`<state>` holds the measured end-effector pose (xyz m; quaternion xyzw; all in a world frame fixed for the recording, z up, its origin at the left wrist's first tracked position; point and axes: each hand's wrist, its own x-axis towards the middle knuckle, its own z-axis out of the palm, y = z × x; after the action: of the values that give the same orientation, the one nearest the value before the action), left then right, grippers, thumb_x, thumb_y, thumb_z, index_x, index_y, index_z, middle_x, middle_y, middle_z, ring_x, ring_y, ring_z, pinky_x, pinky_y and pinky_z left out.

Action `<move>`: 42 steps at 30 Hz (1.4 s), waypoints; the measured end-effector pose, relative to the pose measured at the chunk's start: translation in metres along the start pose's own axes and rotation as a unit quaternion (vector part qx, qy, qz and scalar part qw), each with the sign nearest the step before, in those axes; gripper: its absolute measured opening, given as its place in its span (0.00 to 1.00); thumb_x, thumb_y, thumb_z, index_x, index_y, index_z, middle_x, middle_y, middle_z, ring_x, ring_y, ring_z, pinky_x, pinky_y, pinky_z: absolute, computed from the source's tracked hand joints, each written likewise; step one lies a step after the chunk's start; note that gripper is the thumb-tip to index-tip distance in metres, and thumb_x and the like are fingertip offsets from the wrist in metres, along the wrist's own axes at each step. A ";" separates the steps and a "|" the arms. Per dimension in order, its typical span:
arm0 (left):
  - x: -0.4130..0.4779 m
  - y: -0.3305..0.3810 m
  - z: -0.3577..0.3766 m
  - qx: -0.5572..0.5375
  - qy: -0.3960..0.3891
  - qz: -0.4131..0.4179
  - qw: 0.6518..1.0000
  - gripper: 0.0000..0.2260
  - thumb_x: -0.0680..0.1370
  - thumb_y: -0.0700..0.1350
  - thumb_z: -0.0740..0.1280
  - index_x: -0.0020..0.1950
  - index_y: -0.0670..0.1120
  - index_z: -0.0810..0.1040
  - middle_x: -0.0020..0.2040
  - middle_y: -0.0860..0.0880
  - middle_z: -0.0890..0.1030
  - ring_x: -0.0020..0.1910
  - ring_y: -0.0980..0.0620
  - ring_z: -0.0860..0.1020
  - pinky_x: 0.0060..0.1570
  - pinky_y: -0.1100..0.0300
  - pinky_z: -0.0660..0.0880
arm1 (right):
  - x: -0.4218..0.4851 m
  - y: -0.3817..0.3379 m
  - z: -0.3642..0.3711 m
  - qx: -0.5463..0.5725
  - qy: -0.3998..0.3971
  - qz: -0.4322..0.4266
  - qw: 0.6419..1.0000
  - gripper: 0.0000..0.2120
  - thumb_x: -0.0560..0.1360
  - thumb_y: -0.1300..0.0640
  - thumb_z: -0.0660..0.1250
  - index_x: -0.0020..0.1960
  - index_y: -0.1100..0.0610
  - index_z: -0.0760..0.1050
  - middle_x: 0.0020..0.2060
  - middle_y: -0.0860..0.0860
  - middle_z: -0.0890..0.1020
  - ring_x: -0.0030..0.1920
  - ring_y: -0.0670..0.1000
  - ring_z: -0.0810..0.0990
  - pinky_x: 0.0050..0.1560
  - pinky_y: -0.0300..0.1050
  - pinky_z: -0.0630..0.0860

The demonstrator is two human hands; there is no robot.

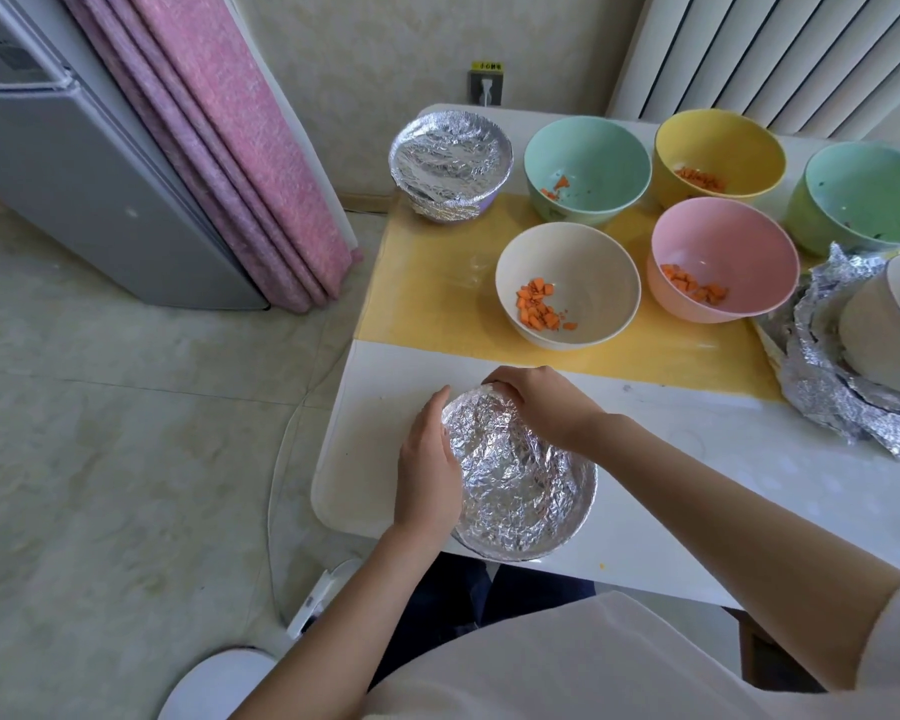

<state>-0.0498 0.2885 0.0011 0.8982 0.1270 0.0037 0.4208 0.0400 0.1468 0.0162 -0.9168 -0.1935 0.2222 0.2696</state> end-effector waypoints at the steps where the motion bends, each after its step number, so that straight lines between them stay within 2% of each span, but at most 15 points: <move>1: 0.004 -0.002 0.000 0.009 -0.007 0.015 1.000 0.18 0.81 0.35 0.55 0.69 0.46 0.69 0.64 0.47 0.75 0.63 0.48 0.73 0.59 0.61 0.69 | -0.001 0.000 0.001 0.002 0.006 0.000 1.000 0.14 0.82 0.58 0.55 0.63 0.56 0.75 0.55 0.54 0.81 0.54 0.56 0.78 0.53 0.47 0.72; 5: 0.021 -0.001 -0.002 0.025 -0.005 0.040 0.999 0.13 0.80 0.37 0.58 0.61 0.42 0.77 0.54 0.44 0.82 0.52 0.46 0.79 0.48 0.69 0.67 | -0.007 0.003 0.002 -0.001 0.022 -0.013 1.000 0.15 0.81 0.58 0.56 0.66 0.52 0.73 0.57 0.54 0.81 0.54 0.56 0.79 0.53 0.47 0.73; 8: 0.023 0.001 -0.001 0.032 0.011 0.042 0.999 0.11 0.80 0.36 0.59 0.57 0.42 0.79 0.47 0.44 0.83 0.45 0.45 0.79 0.39 0.69 0.64 | -0.006 0.000 0.001 -0.047 0.005 -0.016 0.999 0.21 0.75 0.69 0.60 0.64 0.55 0.73 0.52 0.55 0.82 0.48 0.57 0.79 0.44 0.46 0.72; 10: 0.022 0.002 0.001 0.041 0.019 0.039 0.998 0.11 0.80 0.36 0.58 0.57 0.42 0.79 0.46 0.44 0.83 0.45 0.45 0.80 0.39 0.68 0.64 | -0.004 -0.009 -0.001 -0.111 -0.011 0.007 0.994 0.26 0.71 0.73 0.57 0.66 0.56 0.70 0.51 0.56 0.81 0.46 0.57 0.78 0.39 0.44 0.67; 13: 0.020 0.003 0.003 0.046 0.030 0.037 0.998 0.11 0.80 0.36 0.58 0.57 0.42 0.78 0.46 0.44 0.83 0.45 0.47 0.80 0.39 0.67 0.65 | -0.001 -0.017 0.000 -0.190 -0.024 0.009 0.982 0.23 0.73 0.72 0.56 0.66 0.59 0.67 0.53 0.56 0.79 0.49 0.58 0.78 0.40 0.47 0.69; 16: 0.020 0.003 0.003 0.051 0.034 0.036 0.997 0.11 0.80 0.36 0.58 0.57 0.42 0.78 0.46 0.44 0.83 0.44 0.47 0.80 0.39 0.66 0.66 | 0.003 -0.018 0.005 -0.175 -0.027 -0.007 0.984 0.14 0.77 0.67 0.56 0.60 0.58 0.70 0.50 0.55 0.79 0.46 0.57 0.77 0.39 0.46 0.68; 19: 0.019 0.005 0.002 0.057 0.035 0.037 0.997 0.11 0.80 0.36 0.59 0.57 0.43 0.78 0.45 0.44 0.83 0.44 0.46 0.80 0.38 0.64 0.67 | 0.006 -0.020 0.001 -0.154 -0.024 -0.007 0.988 0.10 0.78 0.66 0.54 0.51 0.57 0.73 0.40 0.55 0.77 0.38 0.56 0.71 0.36 0.44 0.64; 23: 0.019 0.006 0.002 0.069 0.034 0.043 0.996 0.11 0.79 0.35 0.60 0.57 0.42 0.79 0.45 0.43 0.83 0.44 0.45 0.80 0.39 0.63 0.68 | 0.007 -0.027 -0.006 -0.192 -0.033 0.003 0.981 0.14 0.76 0.68 0.54 0.56 0.59 0.74 0.39 0.54 0.74 0.38 0.55 0.69 0.37 0.44 0.64; 26: 0.019 0.007 0.002 0.076 0.035 0.047 0.995 0.10 0.79 0.35 0.60 0.56 0.41 0.79 0.44 0.43 0.83 0.43 0.44 0.80 0.38 0.61 0.68 | 0.009 -0.032 -0.006 -0.205 -0.067 0.022 0.976 0.16 0.76 0.70 0.54 0.61 0.60 0.71 0.46 0.57 0.78 0.41 0.56 0.73 0.38 0.45 0.66; 30: 0.016 0.009 0.001 0.061 0.043 0.032 0.997 0.11 0.79 0.35 0.59 0.58 0.42 0.78 0.47 0.43 0.83 0.47 0.44 0.80 0.43 0.58 0.72 | 0.010 -0.027 0.003 -0.196 -0.043 -0.014 0.980 0.19 0.76 0.69 0.54 0.64 0.57 0.70 0.48 0.56 0.80 0.46 0.58 0.78 0.39 0.48 0.70; 33: 0.014 0.010 0.001 0.069 0.023 0.033 0.997 0.12 0.78 0.32 0.60 0.59 0.41 0.76 0.48 0.42 0.82 0.48 0.44 0.80 0.43 0.56 0.73 | 0.009 -0.018 0.003 -0.162 -0.035 -0.034 0.986 0.14 0.77 0.67 0.55 0.58 0.58 0.72 0.43 0.56 0.79 0.41 0.57 0.76 0.40 0.49 0.71; 35: 0.011 0.009 0.002 0.072 0.010 0.028 0.997 0.14 0.78 0.31 0.59 0.61 0.42 0.74 0.52 0.42 0.81 0.51 0.44 0.78 0.46 0.56 0.72 | 0.007 -0.013 0.002 -0.099 -0.032 -0.040 0.994 0.11 0.80 0.63 0.55 0.56 0.58 0.74 0.39 0.54 0.78 0.38 0.55 0.73 0.39 0.47 0.68; 37: 0.005 0.007 0.004 0.057 -0.001 0.010 0.998 0.17 0.78 0.30 0.57 0.64 0.43 0.72 0.63 0.43 0.76 0.60 0.46 0.75 0.54 0.59 0.70 | 0.004 -0.009 0.001 -0.044 -0.025 -0.038 0.998 0.12 0.81 0.59 0.55 0.59 0.58 0.74 0.45 0.53 0.81 0.42 0.54 0.76 0.44 0.46 0.70; 39: -0.001 0.005 0.002 0.040 -0.010 -0.002 0.999 0.22 0.77 0.27 0.55 0.68 0.44 0.68 0.71 0.45 0.67 0.69 0.49 0.67 0.61 0.66 0.63 | 0.001 -0.004 0.000 -0.026 -0.011 -0.037 0.999 0.13 0.81 0.59 0.56 0.62 0.57 0.75 0.53 0.53 0.82 0.51 0.55 0.79 0.51 0.48 0.73; 42: -0.002 0.005 0.000 0.025 -0.029 0.004 0.999 0.25 0.75 0.25 0.53 0.69 0.44 0.67 0.72 0.47 0.65 0.71 0.51 0.62 0.62 0.73 0.56 | 0.000 0.003 -0.001 -0.009 0.002 -0.026 1.000 0.13 0.81 0.61 0.56 0.61 0.57 0.76 0.54 0.54 0.82 0.53 0.56 0.79 0.52 0.46 0.72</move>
<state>-0.0505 0.2855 0.0051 0.9086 0.1109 -0.0239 0.4020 0.0407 0.1443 0.0151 -0.9142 -0.2187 0.2112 0.2679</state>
